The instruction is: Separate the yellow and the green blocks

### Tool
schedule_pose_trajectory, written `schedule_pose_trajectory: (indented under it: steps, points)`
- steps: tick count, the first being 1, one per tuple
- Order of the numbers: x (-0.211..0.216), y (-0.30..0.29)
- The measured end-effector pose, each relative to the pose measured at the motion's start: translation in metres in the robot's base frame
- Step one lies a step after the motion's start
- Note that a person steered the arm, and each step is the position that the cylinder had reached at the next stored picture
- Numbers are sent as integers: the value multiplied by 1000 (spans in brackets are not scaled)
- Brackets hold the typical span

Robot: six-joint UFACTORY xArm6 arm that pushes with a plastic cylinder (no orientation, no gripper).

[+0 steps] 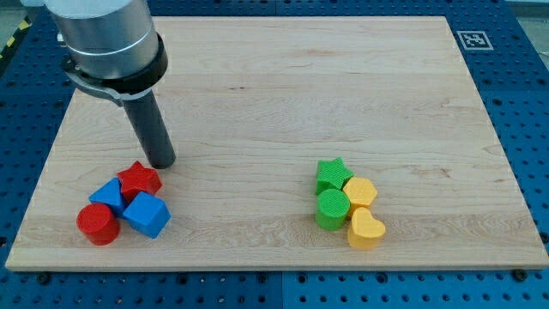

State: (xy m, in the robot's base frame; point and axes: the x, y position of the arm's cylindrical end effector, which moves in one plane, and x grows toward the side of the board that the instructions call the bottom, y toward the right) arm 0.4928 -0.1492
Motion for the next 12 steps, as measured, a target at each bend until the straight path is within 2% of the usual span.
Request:
schedule_pose_trajectory:
  steps: [1, 3, 4, 5, 6, 10, 12]
  points:
    - [0, 5]
    - [13, 58]
    - [53, 59]
    - [98, 76]
    - [126, 109]
    - [125, 149]
    - [98, 182]
